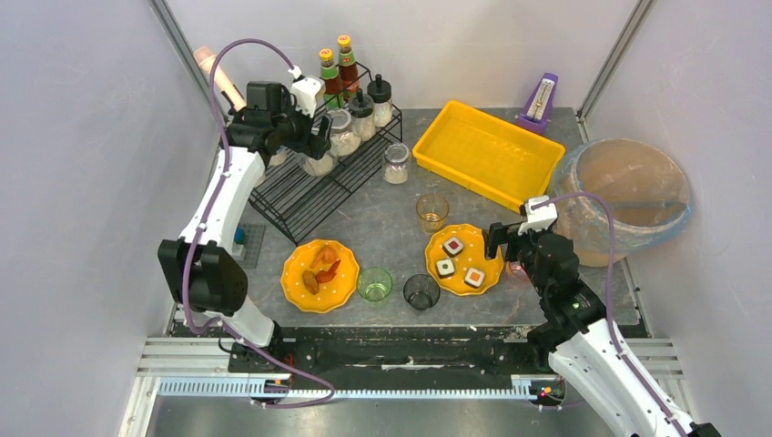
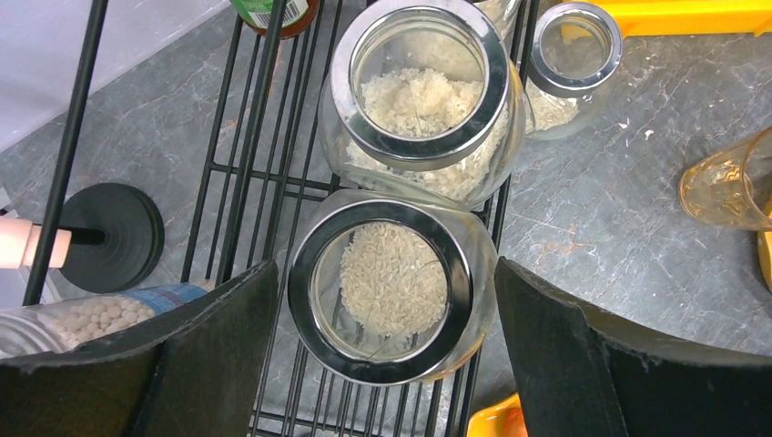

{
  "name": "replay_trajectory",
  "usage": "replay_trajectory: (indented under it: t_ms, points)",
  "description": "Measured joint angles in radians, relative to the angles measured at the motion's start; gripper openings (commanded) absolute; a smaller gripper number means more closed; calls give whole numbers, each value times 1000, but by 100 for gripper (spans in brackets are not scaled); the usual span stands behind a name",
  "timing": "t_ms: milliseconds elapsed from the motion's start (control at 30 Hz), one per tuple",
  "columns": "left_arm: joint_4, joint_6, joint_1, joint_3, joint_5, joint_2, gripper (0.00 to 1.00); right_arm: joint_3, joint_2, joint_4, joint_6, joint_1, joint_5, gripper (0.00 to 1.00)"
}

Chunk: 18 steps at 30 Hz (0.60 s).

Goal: Clear the kitchen counter

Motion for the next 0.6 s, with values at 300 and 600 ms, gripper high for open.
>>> replay_trajectory:
  t_ms: [300, 600]
  points:
    - [9, -1, -38, 0, -10, -122, 93, 0, -21, 0, 0, 0, -2, 98]
    - [59, 0, -298, -2, -35, -227, 93, 0, -33, -1, 0, 0, -1, 98]
